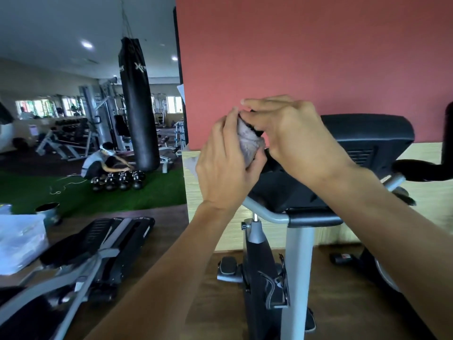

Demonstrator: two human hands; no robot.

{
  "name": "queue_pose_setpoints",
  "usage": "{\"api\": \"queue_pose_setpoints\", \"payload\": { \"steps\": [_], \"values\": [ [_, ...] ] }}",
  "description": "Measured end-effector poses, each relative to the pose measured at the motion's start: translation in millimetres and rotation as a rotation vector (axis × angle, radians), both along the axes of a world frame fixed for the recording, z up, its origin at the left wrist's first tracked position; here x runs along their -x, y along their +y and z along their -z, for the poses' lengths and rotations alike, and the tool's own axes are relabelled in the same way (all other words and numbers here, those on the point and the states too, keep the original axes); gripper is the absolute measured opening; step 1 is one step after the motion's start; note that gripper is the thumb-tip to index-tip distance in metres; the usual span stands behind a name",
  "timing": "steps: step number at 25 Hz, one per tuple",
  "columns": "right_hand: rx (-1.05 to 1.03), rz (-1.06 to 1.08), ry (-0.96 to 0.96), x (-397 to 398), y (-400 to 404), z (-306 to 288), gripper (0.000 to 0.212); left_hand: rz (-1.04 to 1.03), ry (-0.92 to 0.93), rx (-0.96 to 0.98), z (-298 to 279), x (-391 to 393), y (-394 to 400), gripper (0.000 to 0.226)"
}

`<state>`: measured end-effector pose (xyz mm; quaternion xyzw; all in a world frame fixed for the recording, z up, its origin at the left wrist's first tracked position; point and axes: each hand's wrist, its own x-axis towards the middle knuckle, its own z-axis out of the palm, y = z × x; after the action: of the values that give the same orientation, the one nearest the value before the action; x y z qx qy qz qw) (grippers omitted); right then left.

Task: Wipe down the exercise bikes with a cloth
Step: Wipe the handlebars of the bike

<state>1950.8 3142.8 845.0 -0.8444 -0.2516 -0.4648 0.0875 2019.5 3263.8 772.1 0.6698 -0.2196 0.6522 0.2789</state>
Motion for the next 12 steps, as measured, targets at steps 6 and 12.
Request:
{"api": "queue_pose_setpoints", "payload": {
  "steps": [6, 12],
  "values": [
    [-0.114, -0.048, -0.077, -12, 1, 13, 0.059, -0.075, -0.028, -0.011, 29, -16, 16, 0.068],
    [-0.187, -0.056, -0.19, -10, 11, 20, 0.054, -0.027, -0.058, -0.026, 12, -8, 6, 0.062]
  ]
}}
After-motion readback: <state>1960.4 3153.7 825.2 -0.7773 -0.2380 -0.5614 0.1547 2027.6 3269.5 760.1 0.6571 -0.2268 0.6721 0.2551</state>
